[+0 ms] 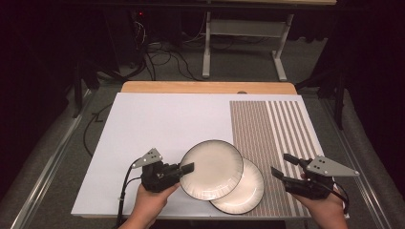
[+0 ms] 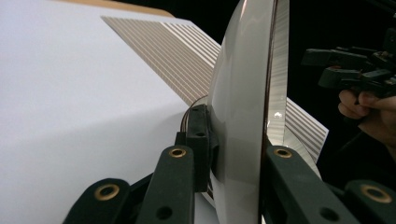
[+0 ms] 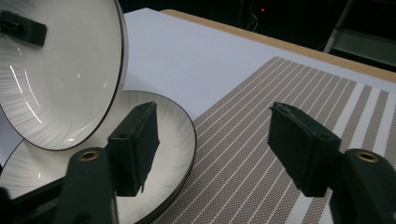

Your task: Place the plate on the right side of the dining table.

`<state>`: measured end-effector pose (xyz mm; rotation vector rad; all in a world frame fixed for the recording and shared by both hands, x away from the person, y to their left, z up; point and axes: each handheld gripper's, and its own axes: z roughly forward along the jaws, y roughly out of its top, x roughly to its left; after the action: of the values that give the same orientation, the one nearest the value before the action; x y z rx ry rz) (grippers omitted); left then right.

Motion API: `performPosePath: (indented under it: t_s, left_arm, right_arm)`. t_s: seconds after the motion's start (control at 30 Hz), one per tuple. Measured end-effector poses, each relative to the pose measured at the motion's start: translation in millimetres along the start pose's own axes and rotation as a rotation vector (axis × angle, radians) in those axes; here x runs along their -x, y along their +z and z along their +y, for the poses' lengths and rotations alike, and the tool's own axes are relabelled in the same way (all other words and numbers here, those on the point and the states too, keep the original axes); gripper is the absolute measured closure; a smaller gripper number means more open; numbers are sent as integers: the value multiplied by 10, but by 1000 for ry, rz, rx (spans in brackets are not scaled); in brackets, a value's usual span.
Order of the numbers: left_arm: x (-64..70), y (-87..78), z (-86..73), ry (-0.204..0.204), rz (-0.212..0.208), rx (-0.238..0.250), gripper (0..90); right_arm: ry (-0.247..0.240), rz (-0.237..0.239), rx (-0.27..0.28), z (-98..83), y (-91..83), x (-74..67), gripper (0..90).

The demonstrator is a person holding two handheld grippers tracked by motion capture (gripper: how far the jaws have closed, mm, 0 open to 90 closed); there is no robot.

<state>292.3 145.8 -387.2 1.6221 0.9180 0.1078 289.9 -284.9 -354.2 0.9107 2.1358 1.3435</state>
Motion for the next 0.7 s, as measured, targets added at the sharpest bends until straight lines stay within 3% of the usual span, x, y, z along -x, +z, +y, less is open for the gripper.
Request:
performPosePath:
  t_s: [0.23,0.4,0.57,0.7]
  left_arm:
    - [89,-24,8,90,33,26,791]
    - [101,-30,2,108,34,30,790]
    - [104,-35,1,117,33,30,789]
    - [101,-35,1,116,31,30,789]
  right_arm:
    - [6,-16,36,-5,-55,3,143]
    - [18,-45,53,-38,-98,22,7]
    - [42,-89,66,-74,-149,67,5]
    - [42,-97,61,-83,-157,69,5]
